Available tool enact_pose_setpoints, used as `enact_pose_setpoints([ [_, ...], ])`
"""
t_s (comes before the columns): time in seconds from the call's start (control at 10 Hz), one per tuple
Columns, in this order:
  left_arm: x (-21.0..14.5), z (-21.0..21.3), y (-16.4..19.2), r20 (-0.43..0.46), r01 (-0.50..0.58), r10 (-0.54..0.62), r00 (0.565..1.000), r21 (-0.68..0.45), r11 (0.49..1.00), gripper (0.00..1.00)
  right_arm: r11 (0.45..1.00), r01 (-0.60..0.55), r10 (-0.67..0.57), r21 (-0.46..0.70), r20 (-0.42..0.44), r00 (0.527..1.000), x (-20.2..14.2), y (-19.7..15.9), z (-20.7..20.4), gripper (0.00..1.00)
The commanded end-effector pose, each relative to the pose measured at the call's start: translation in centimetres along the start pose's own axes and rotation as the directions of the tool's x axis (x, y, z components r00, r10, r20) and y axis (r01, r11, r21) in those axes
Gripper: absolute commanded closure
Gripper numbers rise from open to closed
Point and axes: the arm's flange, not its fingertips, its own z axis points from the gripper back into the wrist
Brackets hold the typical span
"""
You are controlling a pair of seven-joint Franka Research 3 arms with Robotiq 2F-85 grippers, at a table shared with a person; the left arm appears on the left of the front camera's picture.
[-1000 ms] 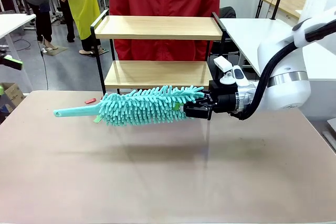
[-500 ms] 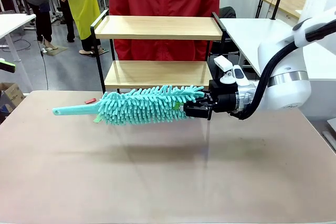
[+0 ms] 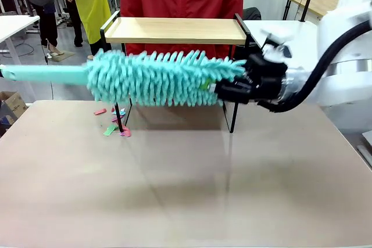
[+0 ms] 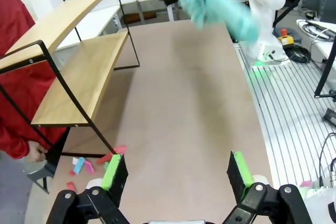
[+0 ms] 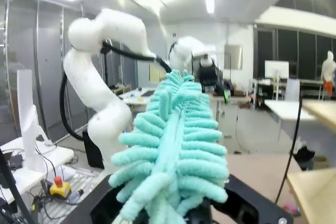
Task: Clean the shelf.
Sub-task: Hand the Duster back to the human.
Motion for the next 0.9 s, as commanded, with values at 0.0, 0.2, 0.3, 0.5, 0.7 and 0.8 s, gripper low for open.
enact_pose_setpoints([
  [0.0, 0.2, 0.1, 0.1, 0.023, 0.011, -0.011, 1.000, 0.005, 1.000, 0.00, 0.999, -0.002, 0.006, -0.054, 0.085, 0.996, 3.8, 2.6, 0.9, 0.84],
  [0.2, 0.2, 0.1, 0.1, 0.023, 0.011, -0.011, 1.000, 0.005, 1.000, 0.00, 0.981, -0.067, 0.095, -0.184, 0.145, 0.985, 7.4, 3.6, 1.5, 0.84],
  [0.3, 0.2, 0.1, 0.1, 0.023, 0.011, -0.011, 1.000, 0.005, 1.000, 0.00, 0.963, -0.080, 0.131, -0.258, 0.190, 0.973, 8.9, 4.3, 2.2, 0.84],
  [0.5, 0.2, 0.1, 0.1, 0.023, 0.011, -0.011, 1.000, 0.005, 1.000, 0.00, 0.897, -0.142, 0.278, -0.419, 0.284, 0.918, 11.3, 6.6, 4.7, 0.84],
  [0.7, 0.2, 0.1, 0.1, 0.023, 0.011, -0.011, 1.000, 0.005, 1.000, 0.00, 0.769, -0.173, 0.432, -0.616, 0.301, 0.850, 12.9, 8.9, 8.0, 0.84],
  [0.8, 0.2, 0.1, 0.1, 0.023, 0.011, -0.011, 1.000, 0.005, 1.000, 0.00, 0.695, -0.168, 0.487, -0.699, 0.286, 0.825, 13.3, 9.5, 9.7, 0.84],
])
